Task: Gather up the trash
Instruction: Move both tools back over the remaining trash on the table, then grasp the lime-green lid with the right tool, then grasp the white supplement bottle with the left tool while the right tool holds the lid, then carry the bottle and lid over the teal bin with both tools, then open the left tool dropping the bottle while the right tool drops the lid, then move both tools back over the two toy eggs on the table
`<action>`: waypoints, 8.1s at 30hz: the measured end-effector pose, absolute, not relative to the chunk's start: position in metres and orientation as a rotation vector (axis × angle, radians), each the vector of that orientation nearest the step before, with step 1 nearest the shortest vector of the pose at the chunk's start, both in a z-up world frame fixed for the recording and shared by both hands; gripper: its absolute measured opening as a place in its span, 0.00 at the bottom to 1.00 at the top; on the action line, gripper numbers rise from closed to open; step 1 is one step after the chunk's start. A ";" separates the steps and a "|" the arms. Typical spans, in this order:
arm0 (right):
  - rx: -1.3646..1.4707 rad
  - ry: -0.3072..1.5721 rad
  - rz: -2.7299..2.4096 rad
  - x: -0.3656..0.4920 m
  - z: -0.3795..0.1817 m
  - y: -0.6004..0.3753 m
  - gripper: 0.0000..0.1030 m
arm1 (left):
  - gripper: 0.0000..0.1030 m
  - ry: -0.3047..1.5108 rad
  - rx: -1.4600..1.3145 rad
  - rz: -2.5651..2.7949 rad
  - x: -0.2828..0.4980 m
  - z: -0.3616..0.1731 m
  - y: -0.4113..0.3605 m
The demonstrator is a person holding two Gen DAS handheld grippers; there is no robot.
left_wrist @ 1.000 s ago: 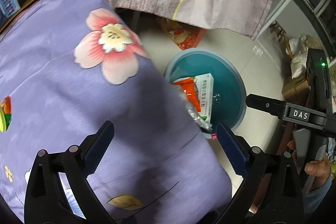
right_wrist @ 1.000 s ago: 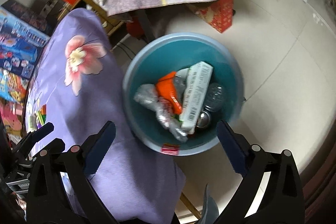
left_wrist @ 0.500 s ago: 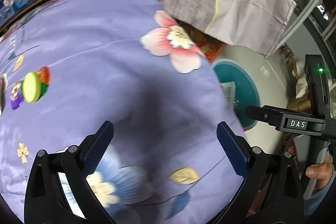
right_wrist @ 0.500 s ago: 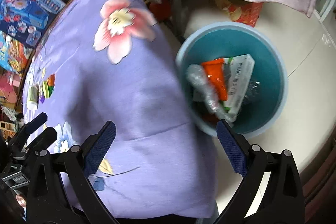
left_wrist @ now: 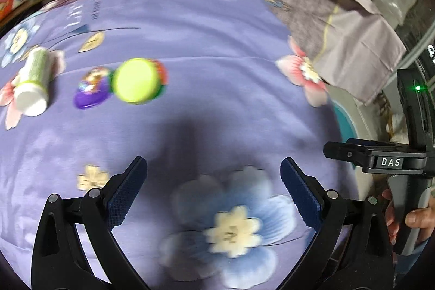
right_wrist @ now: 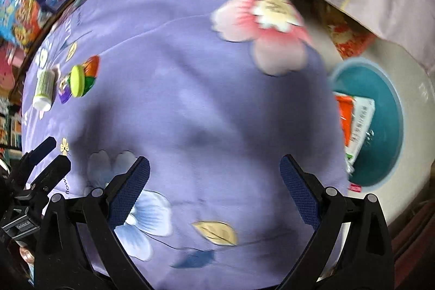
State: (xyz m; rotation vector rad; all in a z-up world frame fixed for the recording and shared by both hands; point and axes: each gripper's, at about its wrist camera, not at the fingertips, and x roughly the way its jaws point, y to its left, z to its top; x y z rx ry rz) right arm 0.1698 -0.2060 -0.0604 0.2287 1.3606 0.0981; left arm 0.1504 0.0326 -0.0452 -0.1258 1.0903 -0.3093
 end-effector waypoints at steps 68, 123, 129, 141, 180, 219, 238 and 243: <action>-0.222 1.216 0.291 0.272 -0.051 0.032 0.52 | 0.95 1.078 -0.326 -0.022 0.194 -0.059 0.252; 0.438 1.081 -0.101 0.113 -0.012 -0.379 0.52 | 0.50 1.086 0.068 -0.524 0.168 -0.015 -0.110; 0.512 1.072 -0.143 0.089 -0.028 -0.435 0.52 | 0.50 1.123 0.136 -0.612 0.154 -0.024 -0.184; 0.618 1.090 -0.153 0.070 -0.058 -0.496 0.52 | 0.50 1.220 0.224 -0.683 0.148 -0.057 -0.279; 0.668 1.161 -0.187 0.081 -0.087 -0.533 0.52 | 0.81 1.295 0.228 -0.801 0.150 -0.101 -0.360; 0.635 1.237 -0.132 0.101 -0.088 -0.463 0.85 | 0.92 1.232 0.091 -0.623 0.150 -0.067 -0.232; 0.424 1.288 0.023 0.160 -0.060 -0.276 0.85 | 0.93 1.125 -0.021 -0.455 0.157 -0.049 -0.052; 0.372 1.324 0.065 0.183 -0.059 -0.224 0.85 | 0.93 1.109 -0.064 -0.408 0.166 -0.049 0.001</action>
